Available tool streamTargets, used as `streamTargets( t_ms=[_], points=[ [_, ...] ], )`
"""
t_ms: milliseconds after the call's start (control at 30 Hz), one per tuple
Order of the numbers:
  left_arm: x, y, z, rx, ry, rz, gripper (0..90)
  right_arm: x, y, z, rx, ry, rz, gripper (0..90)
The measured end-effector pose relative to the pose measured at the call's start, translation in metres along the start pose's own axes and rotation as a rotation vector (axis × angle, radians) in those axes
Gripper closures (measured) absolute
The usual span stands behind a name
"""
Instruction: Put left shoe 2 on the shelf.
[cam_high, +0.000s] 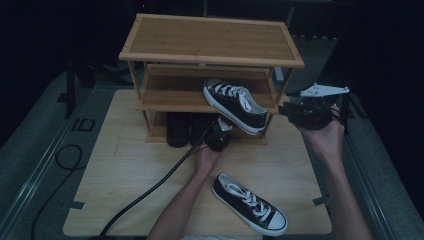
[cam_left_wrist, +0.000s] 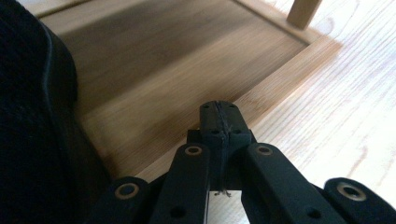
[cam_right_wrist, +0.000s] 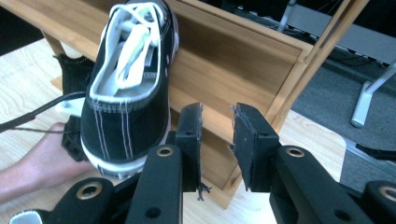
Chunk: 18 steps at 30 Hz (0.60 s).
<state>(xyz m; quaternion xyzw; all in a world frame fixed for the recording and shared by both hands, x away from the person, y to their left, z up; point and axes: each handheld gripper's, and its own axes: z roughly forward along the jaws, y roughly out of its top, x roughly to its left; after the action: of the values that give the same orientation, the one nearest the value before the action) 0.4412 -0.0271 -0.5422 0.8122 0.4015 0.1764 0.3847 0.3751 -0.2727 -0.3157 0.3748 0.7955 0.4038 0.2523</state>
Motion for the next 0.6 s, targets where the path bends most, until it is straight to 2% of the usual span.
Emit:
streamTargets(
  t_ms=[100,233,300,333,367,433,567,600],
  points=[
    [0.001,-0.002,0.005,0.017,0.01,0.009,90.0,0.002,-0.006,-0.001,0.003,-0.001,-0.012,74.5],
    [0.003,-0.003,0.009,0.019,0.009,-0.017,90.0,0.007,-0.016,0.002,0.013,0.011,-0.017,76.5],
    [0.001,0.0,0.011,0.023,0.015,-0.021,90.0,0.01,-0.021,0.004,0.022,0.012,-0.027,80.0],
    [0.0,0.001,0.012,0.026,0.014,-0.035,90.0,0.011,-0.023,0.005,0.028,0.017,-0.023,82.9],
    [0.002,0.002,0.013,0.029,0.022,-0.005,90.0,0.012,-0.025,0.006,0.035,0.019,-0.023,85.8],
    [0.003,0.005,0.014,0.044,0.033,0.003,90.0,0.015,-0.029,0.007,0.043,0.017,-0.024,89.8],
    [0.002,0.008,0.018,0.053,0.05,0.008,90.0,0.021,-0.037,0.011,0.052,0.033,-0.037,90.0],
    [-0.005,0.009,0.024,-0.012,0.031,-0.061,90.0,0.022,-0.039,0.012,0.049,0.039,-0.039,90.0]
  ],
)
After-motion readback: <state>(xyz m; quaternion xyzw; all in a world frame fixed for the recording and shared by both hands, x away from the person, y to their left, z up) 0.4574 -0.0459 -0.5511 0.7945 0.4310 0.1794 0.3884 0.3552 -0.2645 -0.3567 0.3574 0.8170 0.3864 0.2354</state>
